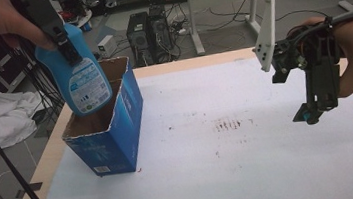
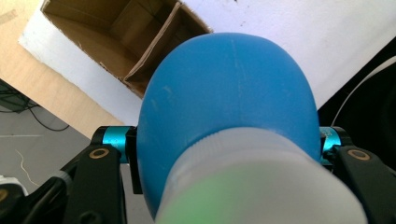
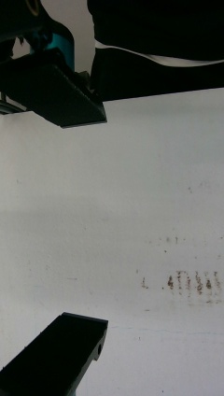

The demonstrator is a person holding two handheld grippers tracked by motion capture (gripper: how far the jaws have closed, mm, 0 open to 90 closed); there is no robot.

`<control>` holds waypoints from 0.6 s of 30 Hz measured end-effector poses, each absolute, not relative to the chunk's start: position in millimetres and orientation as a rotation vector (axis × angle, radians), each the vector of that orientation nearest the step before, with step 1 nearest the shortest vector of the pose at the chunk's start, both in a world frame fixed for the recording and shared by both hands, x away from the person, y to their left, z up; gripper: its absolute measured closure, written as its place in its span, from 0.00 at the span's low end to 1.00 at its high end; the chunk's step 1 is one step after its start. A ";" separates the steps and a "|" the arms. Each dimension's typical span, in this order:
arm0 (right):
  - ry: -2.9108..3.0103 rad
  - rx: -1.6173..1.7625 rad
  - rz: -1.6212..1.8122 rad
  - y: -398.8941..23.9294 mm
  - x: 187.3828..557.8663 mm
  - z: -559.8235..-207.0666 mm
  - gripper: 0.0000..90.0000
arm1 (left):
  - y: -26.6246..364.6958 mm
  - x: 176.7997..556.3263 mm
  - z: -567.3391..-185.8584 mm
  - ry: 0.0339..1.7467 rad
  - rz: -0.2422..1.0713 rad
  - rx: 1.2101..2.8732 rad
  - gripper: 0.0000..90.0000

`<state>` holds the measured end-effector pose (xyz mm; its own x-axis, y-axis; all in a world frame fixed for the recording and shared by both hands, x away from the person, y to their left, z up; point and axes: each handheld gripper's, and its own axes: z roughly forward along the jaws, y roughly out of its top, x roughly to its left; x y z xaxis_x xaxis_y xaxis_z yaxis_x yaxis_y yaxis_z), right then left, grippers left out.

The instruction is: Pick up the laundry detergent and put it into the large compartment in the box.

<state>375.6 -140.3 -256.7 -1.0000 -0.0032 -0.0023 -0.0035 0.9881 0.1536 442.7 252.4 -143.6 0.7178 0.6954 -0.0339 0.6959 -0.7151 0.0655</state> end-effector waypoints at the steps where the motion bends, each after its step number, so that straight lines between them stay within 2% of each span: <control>1: 3.129 -0.004 0.241 -140.5 375.7 -256.8 0.03 | 253.1 443.4 -146.5 1.155 -0.013 2.842 0.44; 18: 3.128 -0.001 0.219 -135.5 378.0 -259.9 0.03 | 261.5 454.6 -217.7 1.185 -0.075 2.811 0.44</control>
<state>378.0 -135.5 -259.9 -1.0000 -0.0005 -0.0064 -0.0014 0.9902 0.1394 454.6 261.5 -217.7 0.6978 0.7118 -0.0800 0.7162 -0.6950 0.0637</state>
